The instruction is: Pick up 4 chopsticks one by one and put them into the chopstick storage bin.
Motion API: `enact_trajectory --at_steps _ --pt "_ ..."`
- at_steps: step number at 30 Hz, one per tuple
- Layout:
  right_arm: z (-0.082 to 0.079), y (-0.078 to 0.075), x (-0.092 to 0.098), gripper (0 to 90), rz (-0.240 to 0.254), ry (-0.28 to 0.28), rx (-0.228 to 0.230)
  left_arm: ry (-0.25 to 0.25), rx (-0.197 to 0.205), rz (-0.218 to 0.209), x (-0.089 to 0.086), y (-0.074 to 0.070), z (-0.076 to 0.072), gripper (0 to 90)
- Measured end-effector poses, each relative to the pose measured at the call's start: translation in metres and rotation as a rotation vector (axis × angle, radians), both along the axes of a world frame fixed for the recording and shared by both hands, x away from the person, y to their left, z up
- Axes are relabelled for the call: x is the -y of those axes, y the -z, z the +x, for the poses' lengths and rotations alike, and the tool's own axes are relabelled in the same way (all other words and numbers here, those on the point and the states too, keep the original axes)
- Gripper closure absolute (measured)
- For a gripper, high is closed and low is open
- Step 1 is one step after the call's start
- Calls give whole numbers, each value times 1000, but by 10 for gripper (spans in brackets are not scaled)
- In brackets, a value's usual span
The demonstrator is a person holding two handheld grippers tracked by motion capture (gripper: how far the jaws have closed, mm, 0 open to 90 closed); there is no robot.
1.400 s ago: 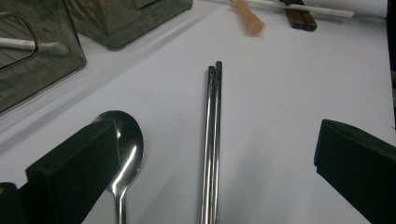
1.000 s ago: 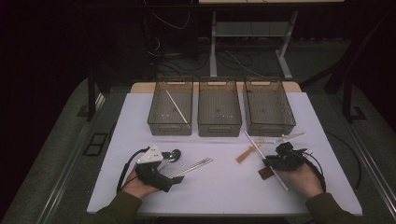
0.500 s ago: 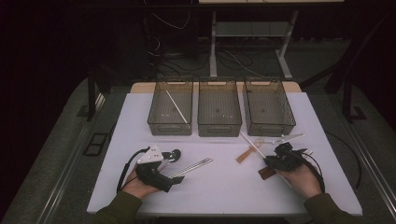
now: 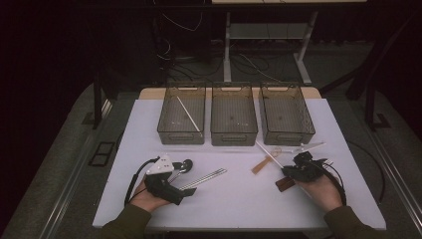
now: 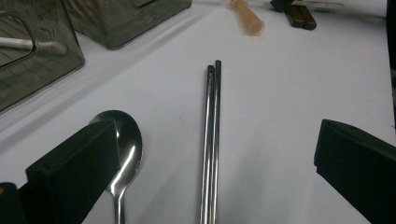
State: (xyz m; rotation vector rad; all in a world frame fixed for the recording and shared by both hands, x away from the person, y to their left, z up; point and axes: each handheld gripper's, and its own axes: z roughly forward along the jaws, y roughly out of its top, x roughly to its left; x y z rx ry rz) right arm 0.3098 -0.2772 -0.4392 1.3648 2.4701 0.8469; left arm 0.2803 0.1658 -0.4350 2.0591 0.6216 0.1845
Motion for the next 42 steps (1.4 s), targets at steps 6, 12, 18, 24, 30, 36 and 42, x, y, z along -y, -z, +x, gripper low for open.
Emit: enact_trajectory --at_steps 6,12,18,24,30,36,42 --pt "1 -3 5 849 12 8 10 0 0 -5 0 0 0 0" --pt "1 -8 12 849 34 7 14 1 0 -5 0 0 0 0" --pt "0 -13 20 850 58 7 15 1 -1 -6 0 0 0 0" --pt "-1 -20 26 850 93 -5 22 0 -1 -10 0 0 0 0" --pt "-6 -26 26 849 126 -59 41 2 -3 -4 -1 0 0 0" --pt "-10 -30 19 849 133 -104 51 2 -1 -6 -1 0 0 0" --pt "-11 -31 13 849 145 -141 66 2 0 -8 0 0 0 0"
